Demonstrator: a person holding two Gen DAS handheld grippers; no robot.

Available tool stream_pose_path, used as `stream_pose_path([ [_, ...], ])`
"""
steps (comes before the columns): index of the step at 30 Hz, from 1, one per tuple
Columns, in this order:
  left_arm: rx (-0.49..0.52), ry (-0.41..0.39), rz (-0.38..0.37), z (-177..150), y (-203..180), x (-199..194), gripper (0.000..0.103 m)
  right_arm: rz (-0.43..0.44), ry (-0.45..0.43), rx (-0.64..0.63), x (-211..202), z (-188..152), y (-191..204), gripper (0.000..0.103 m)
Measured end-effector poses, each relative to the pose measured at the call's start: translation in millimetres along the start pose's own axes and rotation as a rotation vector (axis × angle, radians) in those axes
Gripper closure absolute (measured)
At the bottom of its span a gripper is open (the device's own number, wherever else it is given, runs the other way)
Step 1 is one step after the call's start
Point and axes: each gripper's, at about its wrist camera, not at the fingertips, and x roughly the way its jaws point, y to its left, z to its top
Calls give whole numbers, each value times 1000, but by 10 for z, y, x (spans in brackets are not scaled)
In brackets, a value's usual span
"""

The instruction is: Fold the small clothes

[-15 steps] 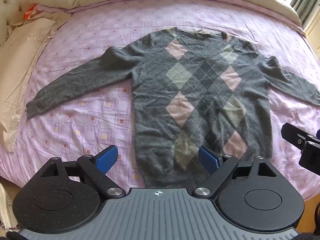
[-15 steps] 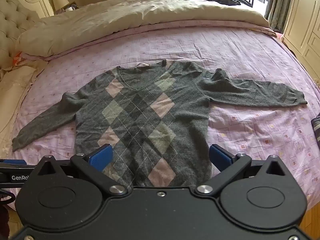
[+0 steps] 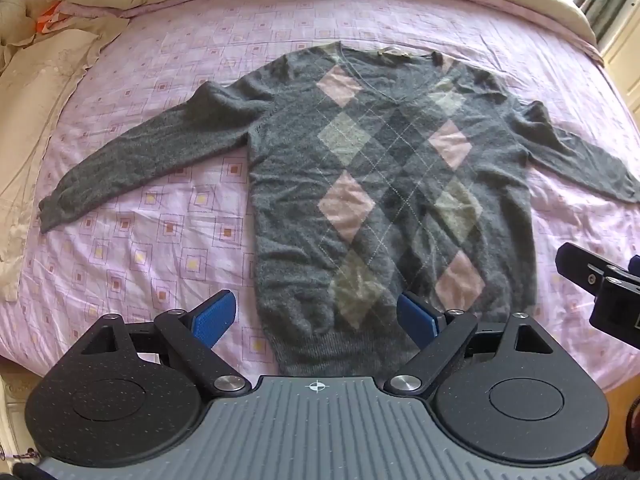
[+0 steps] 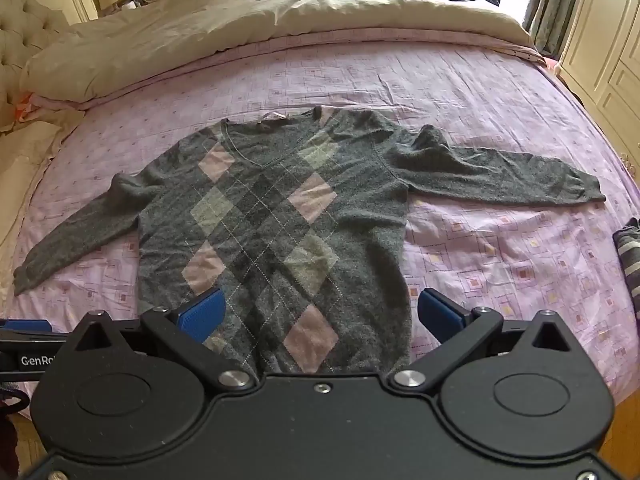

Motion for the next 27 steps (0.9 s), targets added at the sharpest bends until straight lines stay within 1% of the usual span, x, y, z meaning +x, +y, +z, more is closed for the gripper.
stream_pose_path([
  [11,-9,11,16,1,58,12,15,-3,43,-10,68,-11,31,1],
  [27,2,20,15,-32,75,50,15,-5,50,-5,67,-24,44,1],
])
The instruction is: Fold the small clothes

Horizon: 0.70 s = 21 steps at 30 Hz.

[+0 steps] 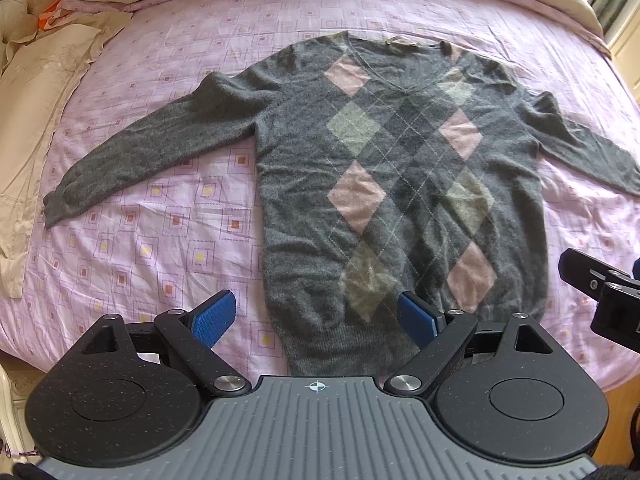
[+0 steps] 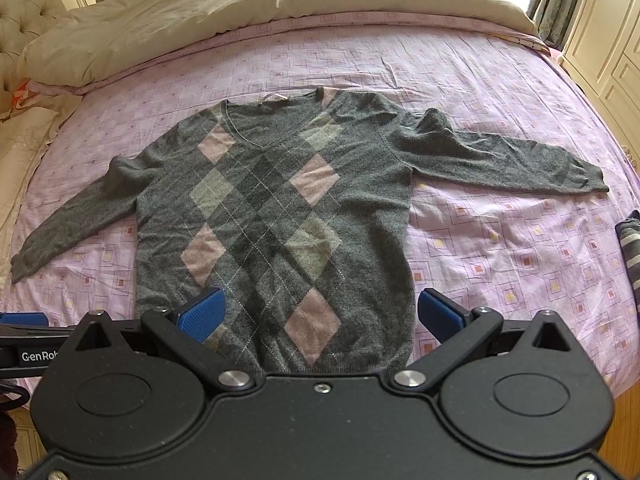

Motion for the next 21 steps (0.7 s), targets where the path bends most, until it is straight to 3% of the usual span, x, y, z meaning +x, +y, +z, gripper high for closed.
stream_pose_path([
  [12,10,9,3,4,-6,47,15,4,11,8,10,-27,-24,1],
  [21,43,-8,-20,39,-88,35,15,-66,-41,19,-103,-26,-67,1],
])
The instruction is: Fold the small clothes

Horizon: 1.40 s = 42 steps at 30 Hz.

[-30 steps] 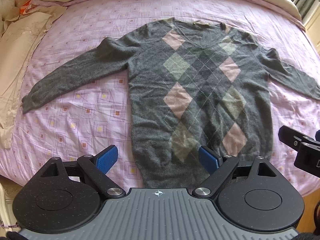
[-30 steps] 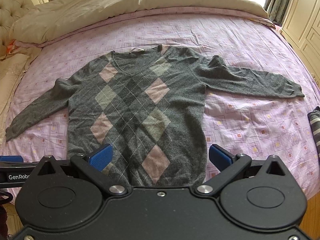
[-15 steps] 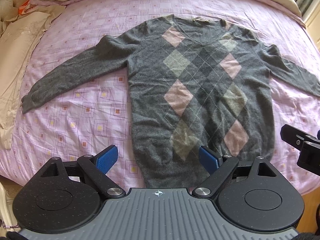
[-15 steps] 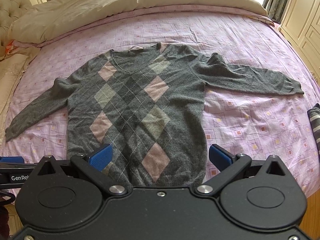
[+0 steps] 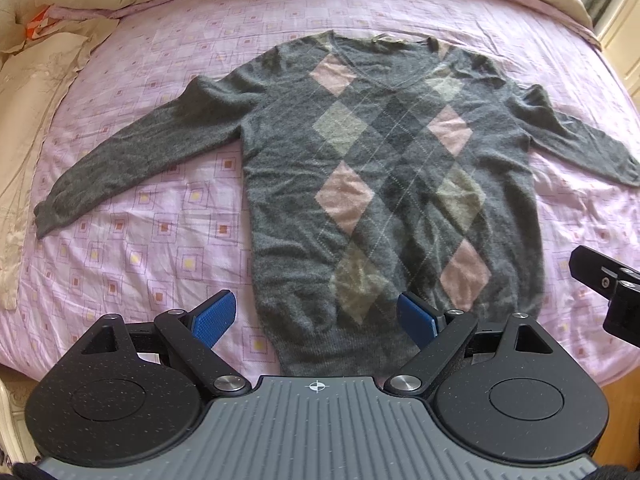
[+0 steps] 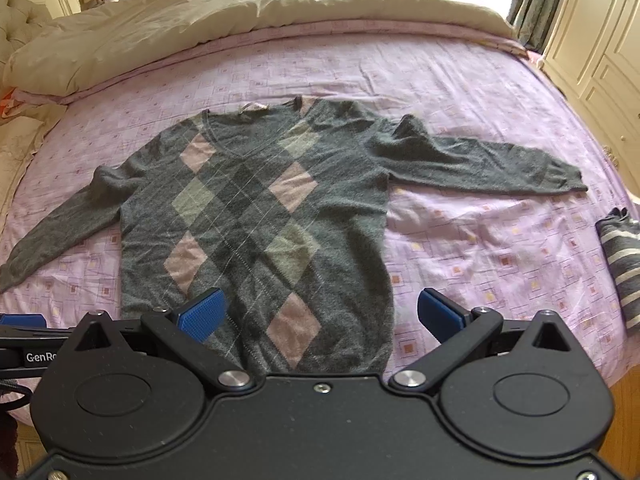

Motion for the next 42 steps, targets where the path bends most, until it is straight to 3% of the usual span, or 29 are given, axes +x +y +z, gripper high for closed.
stream_pose_path([
  [13,80,-145,-6,107,-238,-175,15,-59,-137,8,-195,108,-59,1],
  [33,91,-119,-5,142,-293,-91,15,-36,-126,23,-75,136,-124,1],
  [40,53,-112,29,215,-308,-44,15,14,-116,15,57,224,-238,1],
  [42,13,-132,8,242,-291,-75,16,59,-141,28,67,263,-320,1],
])
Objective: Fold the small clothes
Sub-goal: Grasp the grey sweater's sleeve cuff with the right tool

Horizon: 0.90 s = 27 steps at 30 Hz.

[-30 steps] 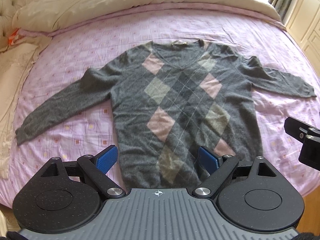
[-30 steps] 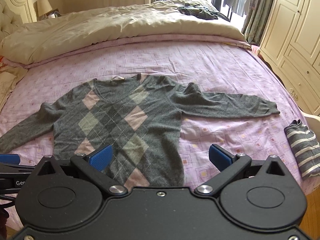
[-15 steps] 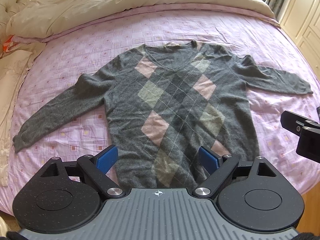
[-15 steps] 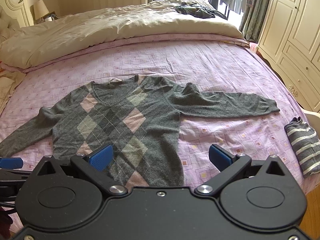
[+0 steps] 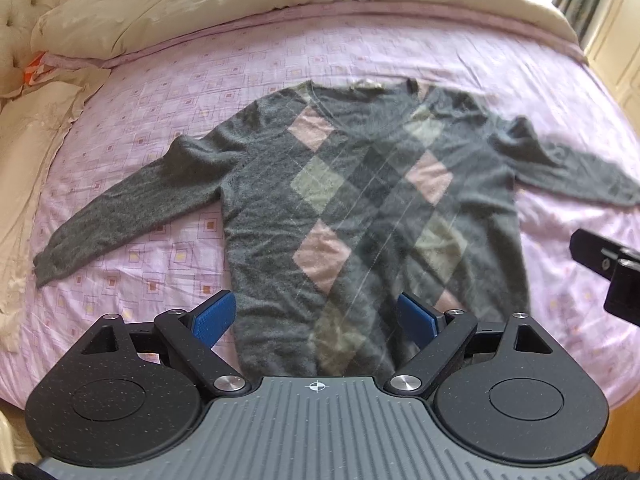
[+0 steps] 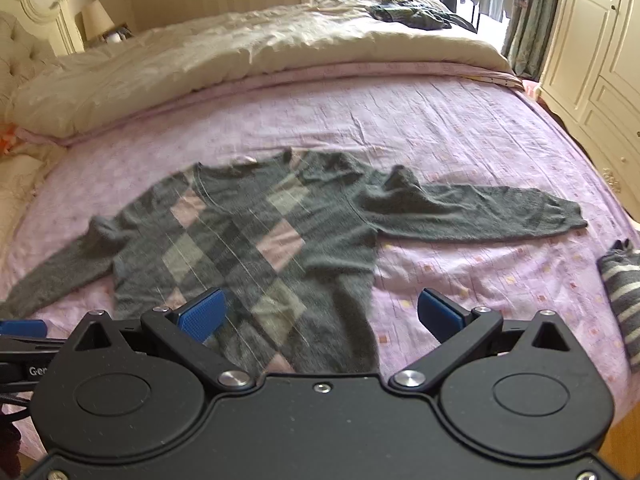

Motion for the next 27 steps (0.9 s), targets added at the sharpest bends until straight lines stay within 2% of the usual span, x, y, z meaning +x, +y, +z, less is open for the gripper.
stream_pose_path([
  [3,-99,-101,-51,41,72,-121,16,114,-60,48,26,49,-203,1],
  [5,-149,-183,-85,64,102,-189,16,180,-65,68,129,84,-376,1],
  [8,-189,-257,-181,121,112,-169,16,175,-9,103,398,117,-652,1],
  [10,-223,-247,-237,168,99,-93,16,156,15,142,574,106,-901,1],
  [11,-233,-229,-236,187,71,-48,16,149,27,168,667,101,-1043,1],
  [16,-167,-164,-95,227,-120,168,16,85,89,340,1126,91,-1883,1],
  [19,-144,-125,-18,225,-200,266,16,29,112,400,1380,135,-2383,1],
  [22,-146,-91,33,240,-252,334,16,-23,120,437,1587,205,-2845,1],
  [27,-141,-53,72,298,-376,403,16,-79,112,530,1860,316,-3556,1],
])
